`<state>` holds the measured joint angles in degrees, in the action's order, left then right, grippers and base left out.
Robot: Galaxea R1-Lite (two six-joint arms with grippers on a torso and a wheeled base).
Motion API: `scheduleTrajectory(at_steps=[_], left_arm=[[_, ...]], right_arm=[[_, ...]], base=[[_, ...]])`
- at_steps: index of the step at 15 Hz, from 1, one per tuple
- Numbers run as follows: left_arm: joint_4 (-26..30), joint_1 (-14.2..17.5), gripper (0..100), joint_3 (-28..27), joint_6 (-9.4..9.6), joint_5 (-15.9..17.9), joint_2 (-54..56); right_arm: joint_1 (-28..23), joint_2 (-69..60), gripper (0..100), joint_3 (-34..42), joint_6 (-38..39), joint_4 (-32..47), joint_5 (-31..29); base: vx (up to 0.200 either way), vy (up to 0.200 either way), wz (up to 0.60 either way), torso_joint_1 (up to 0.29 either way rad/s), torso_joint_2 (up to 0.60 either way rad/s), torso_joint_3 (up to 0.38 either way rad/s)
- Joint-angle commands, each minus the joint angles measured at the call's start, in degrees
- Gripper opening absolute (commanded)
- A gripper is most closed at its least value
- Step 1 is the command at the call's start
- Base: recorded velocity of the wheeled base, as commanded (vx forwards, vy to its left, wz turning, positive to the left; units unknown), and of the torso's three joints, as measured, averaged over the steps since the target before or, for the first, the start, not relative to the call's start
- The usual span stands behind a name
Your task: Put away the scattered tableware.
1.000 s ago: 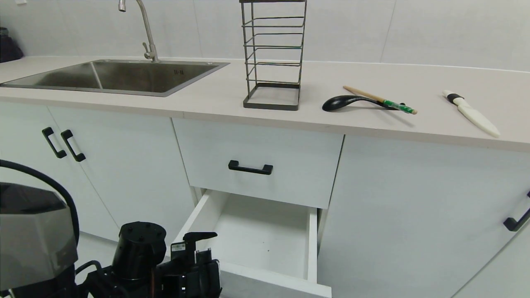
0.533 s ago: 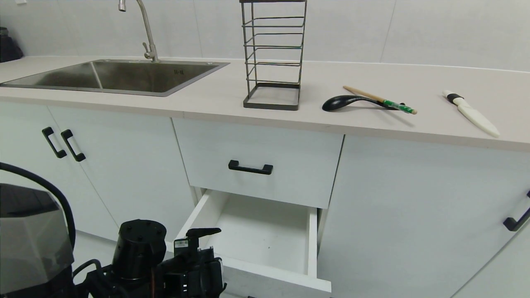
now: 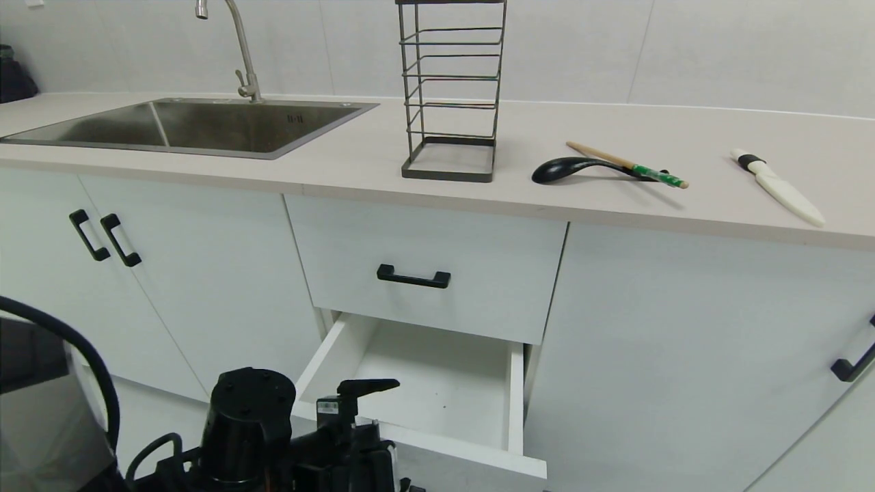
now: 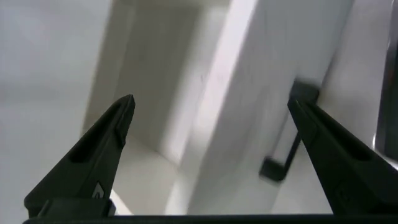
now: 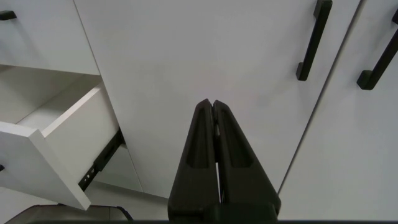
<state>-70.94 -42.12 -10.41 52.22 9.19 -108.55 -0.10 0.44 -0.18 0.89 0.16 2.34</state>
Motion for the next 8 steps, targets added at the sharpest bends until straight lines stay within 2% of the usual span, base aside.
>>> scheduleTrajectory(at_steps=[1, 2, 3, 4, 6, 7, 8], left_arm=[[0.71, -4.46, 100, -2.60, -4.24, -0.93, 4.39], [0.89, -5.34, 100, -2.51, -6.52, -1.63, 5.54], [0.89, -5.34, 100, -2.42, -7.84, -2.16, 6.33], [0.98, -5.17, 100, -2.51, -11.18, -4.18, 8.17], [0.98, -4.73, 100, -3.21, -14.96, -6.91, 10.11], [1.50, -4.46, 100, -5.50, -18.21, -8.58, 12.22], [3.70, -3.85, 100, -7.52, -19.88, -8.93, 13.80]], right_arm=[[0.01, 0.09, 0, 0.01, -0.01, 0.02, 0.03], [0.01, 0.09, 0, 0.01, -0.01, 0.02, 0.03], [0.01, 0.09, 0, 0.01, -0.01, 0.02, 0.03], [0.01, 0.09, 0, 0.01, -0.01, 0.02, 0.12], [0.01, 0.09, 0, 0.01, -0.01, 0.02, 0.03], [0.01, 0.09, 0, 0.01, -0.01, 0.02, 0.03], [0.01, 0.09, 0, 0.01, -0.01, 0.02, 0.03]], base=[[0.000, 0.000, 0.00, 0.000, 0.00, 0.000], [0.000, 0.000, 0.00, 0.000, 0.00, 0.000], [0.000, 0.000, 0.00, 0.000, 0.00, 0.000], [0.000, 0.000, 0.00, 0.000, 0.00, 0.000], [0.000, 0.000, 0.00, 0.000, 0.00, 0.000], [0.000, 0.000, 0.00, 0.000, 0.00, 0.000], [0.000, 0.000, 0.00, 0.000, 0.00, 0.000]])
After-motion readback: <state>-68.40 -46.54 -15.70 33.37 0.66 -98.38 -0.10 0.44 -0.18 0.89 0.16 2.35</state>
